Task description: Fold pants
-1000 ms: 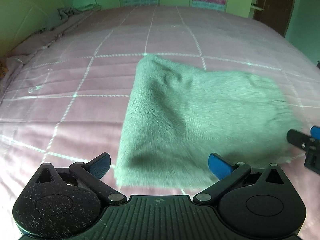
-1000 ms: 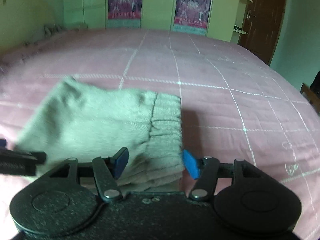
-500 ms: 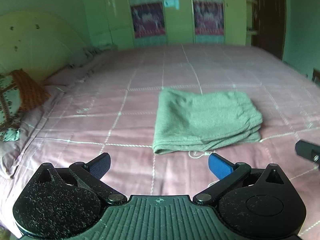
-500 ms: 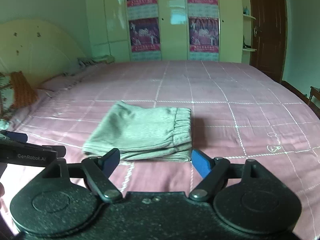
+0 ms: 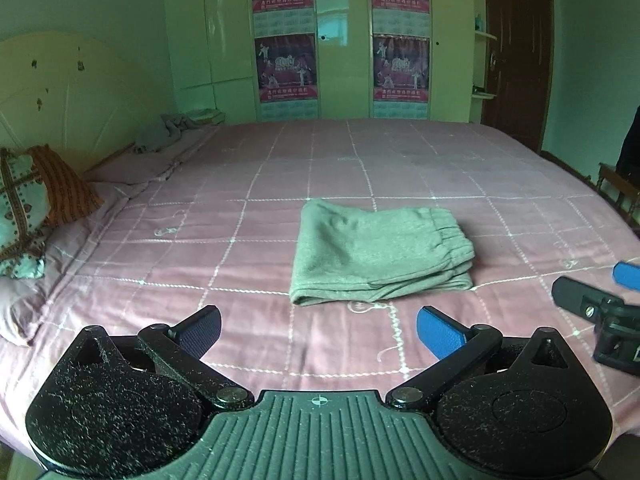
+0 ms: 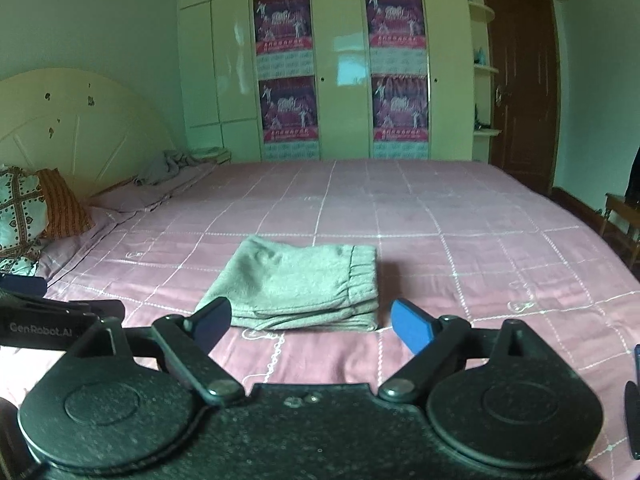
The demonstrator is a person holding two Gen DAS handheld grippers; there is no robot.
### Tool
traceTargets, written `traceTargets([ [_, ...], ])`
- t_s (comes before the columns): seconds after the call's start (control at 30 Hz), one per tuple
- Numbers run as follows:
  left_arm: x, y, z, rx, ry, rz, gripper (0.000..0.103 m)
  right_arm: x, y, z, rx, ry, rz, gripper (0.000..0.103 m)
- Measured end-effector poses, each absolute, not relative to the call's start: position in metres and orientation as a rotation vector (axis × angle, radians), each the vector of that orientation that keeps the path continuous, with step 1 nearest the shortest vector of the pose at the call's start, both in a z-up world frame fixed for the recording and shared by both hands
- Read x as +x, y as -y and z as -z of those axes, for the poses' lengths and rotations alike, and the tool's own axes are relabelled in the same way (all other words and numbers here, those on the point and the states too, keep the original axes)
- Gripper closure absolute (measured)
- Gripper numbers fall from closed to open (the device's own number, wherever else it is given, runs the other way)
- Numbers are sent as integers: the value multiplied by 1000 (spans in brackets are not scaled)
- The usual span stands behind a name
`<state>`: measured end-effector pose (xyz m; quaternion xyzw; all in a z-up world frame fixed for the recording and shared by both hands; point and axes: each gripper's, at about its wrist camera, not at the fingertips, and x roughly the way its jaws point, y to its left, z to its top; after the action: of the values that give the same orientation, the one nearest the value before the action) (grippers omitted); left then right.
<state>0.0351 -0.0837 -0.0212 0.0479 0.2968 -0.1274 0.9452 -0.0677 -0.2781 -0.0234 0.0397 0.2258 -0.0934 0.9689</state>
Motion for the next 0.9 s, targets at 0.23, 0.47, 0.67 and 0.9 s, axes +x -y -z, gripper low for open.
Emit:
traceTargets([
  [0.23,30,93,21,102,-614,250,0,-82,284,28,121,-432,207,16],
  [0.47,25,99,22,96,-631,251,0,-85,289,27,118,-423,210,13],
  [0.67,22,100,21,86,-634,249,0,-83,292,19,122,-416,206,13],
  [0.9,22,102,22,80,-638,245,0,-83,288,12,54,-401,184,13],
])
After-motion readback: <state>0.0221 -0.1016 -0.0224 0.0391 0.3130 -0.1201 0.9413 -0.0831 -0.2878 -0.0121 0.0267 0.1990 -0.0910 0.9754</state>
